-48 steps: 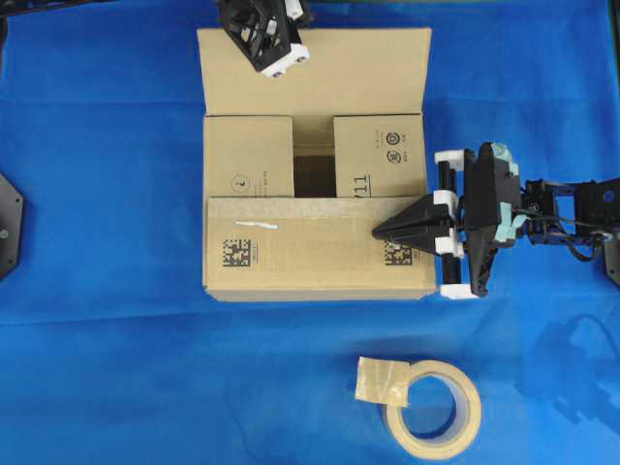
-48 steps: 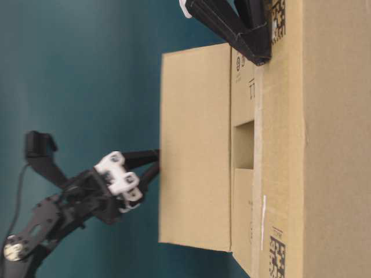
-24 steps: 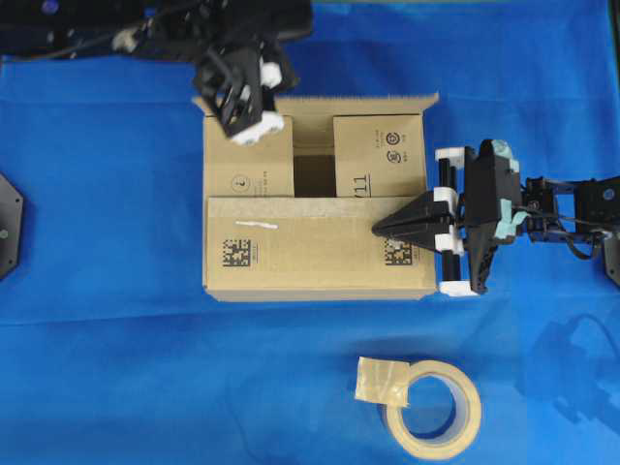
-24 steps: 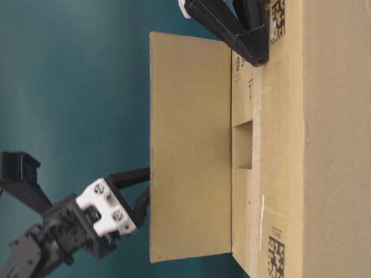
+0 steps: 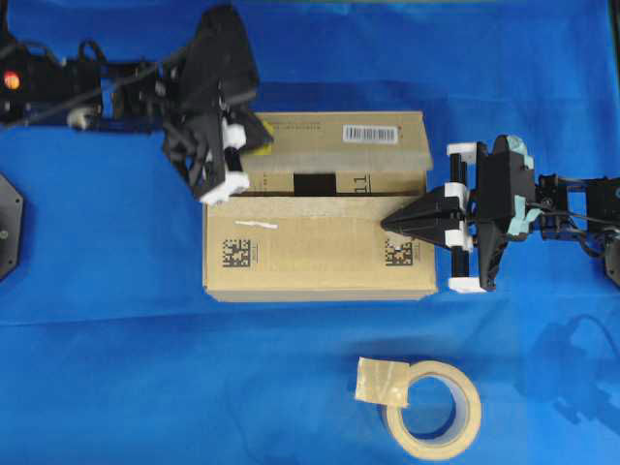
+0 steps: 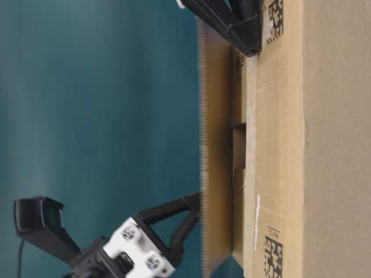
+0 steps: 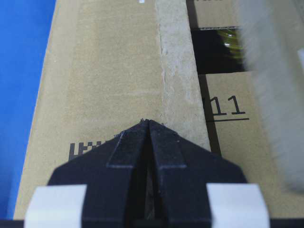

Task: Close the cardboard box.

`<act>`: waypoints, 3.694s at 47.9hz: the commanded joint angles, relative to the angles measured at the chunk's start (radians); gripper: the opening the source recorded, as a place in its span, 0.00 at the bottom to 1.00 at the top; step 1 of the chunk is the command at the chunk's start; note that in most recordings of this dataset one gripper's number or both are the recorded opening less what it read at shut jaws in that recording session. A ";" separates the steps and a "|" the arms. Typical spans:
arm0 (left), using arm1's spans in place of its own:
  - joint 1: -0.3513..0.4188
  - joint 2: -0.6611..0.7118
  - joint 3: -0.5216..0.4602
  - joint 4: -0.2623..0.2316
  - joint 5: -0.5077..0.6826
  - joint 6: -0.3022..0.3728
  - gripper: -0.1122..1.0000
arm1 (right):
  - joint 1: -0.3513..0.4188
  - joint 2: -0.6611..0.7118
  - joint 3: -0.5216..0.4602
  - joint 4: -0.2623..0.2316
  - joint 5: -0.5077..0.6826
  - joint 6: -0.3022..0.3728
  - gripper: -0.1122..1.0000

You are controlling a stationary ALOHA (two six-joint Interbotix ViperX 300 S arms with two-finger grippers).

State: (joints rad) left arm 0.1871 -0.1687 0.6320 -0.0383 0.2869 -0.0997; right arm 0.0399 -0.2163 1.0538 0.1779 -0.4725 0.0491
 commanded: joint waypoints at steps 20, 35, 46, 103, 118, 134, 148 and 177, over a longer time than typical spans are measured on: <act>-0.071 -0.018 0.186 -0.002 -0.322 -0.075 0.10 | -0.012 -0.011 -0.008 0.002 -0.011 -0.002 0.10; -0.074 -0.038 0.215 -0.002 -0.379 -0.071 0.10 | -0.074 -0.011 -0.009 0.000 -0.018 -0.002 0.10; -0.072 -0.041 0.218 0.000 -0.380 -0.067 0.10 | -0.097 -0.011 -0.006 0.000 -0.014 -0.002 0.10; -0.118 -0.046 0.514 0.000 -1.055 -0.025 0.10 | -0.098 -0.011 0.011 0.002 -0.015 -0.002 0.10; -0.141 0.040 0.457 0.000 -1.058 0.014 0.10 | -0.098 -0.011 0.011 0.003 -0.015 0.000 0.10; -0.140 0.048 0.453 0.000 -1.037 0.014 0.10 | -0.098 -0.011 0.011 0.003 -0.015 0.000 0.10; -0.141 0.051 0.446 -0.002 -1.023 0.012 0.10 | -0.098 -0.011 0.011 0.003 -0.015 0.000 0.10; -0.141 0.049 0.446 -0.002 -1.023 0.011 0.10 | -0.095 -0.011 0.011 0.003 -0.012 0.002 0.10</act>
State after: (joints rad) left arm 0.0491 -0.1135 1.0922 -0.0383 -0.7332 -0.0874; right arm -0.0552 -0.2148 1.0692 0.1779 -0.4801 0.0491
